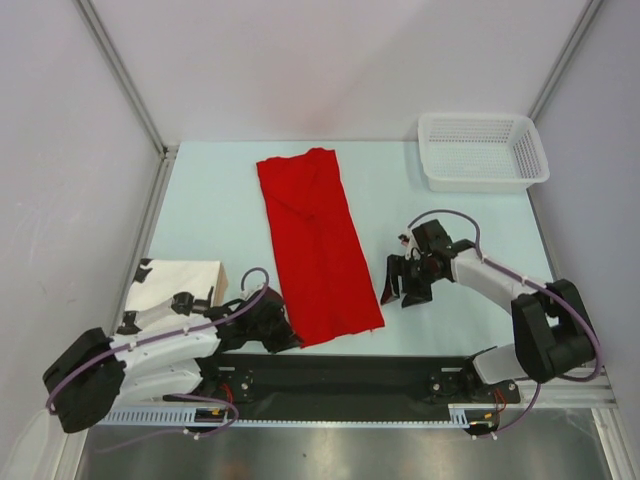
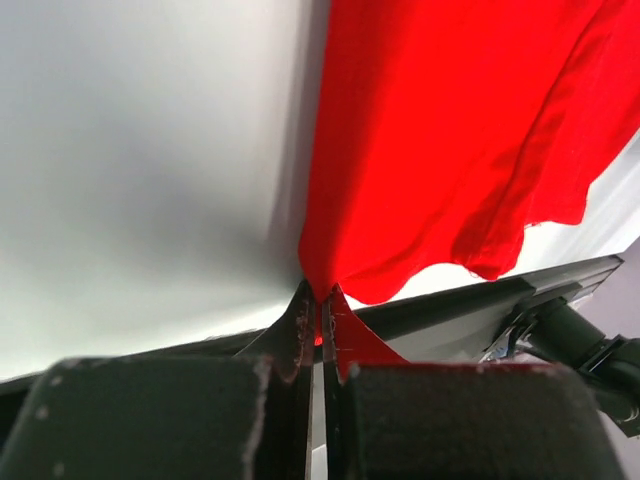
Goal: Fold and stack the t-shirts
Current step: Fold the tshirt
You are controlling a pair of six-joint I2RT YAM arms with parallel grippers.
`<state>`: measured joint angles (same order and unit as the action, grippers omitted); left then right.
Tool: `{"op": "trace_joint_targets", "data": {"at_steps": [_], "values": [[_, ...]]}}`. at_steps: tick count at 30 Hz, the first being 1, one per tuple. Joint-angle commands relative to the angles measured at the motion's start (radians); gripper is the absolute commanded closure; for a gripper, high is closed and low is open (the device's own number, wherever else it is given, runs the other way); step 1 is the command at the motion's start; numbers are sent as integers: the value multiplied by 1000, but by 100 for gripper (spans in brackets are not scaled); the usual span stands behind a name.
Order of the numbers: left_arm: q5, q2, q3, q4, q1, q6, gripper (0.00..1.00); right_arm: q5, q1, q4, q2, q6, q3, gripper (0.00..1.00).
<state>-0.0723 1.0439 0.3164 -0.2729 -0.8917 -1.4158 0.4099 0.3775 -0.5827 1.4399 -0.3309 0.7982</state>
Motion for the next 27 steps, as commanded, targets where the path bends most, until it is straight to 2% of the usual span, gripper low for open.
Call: {"op": "trace_joint_targets", "data": {"at_steps": [1, 7, 12, 16, 21, 23, 27], "values": [[14, -64, -43, -80, -1, 40, 100, 70, 35, 76, -99, -102, -65, 34], [-3, -131, -97, -101, 2, 34, 100, 170, 106, 227, -196, -201, -249, 35], [14, -199, -111, -143, 7, 26, 100, 119, 123, 288, -219, -218, -290, 39], [6, -242, -140, -147, 7, 6, 100, 104, 132, 287, -156, -212, -275, 50], [2, -272, -158, -144, 7, 5, 100, 102, 139, 323, -86, -229, -283, 52], [-3, -275, -166, -129, 7, 0, 100, 95, 149, 326, -69, -227, -274, 56], [-7, -277, -171, -121, 7, 0, 100, 95, 170, 345, -27, -217, -272, 55]]}}
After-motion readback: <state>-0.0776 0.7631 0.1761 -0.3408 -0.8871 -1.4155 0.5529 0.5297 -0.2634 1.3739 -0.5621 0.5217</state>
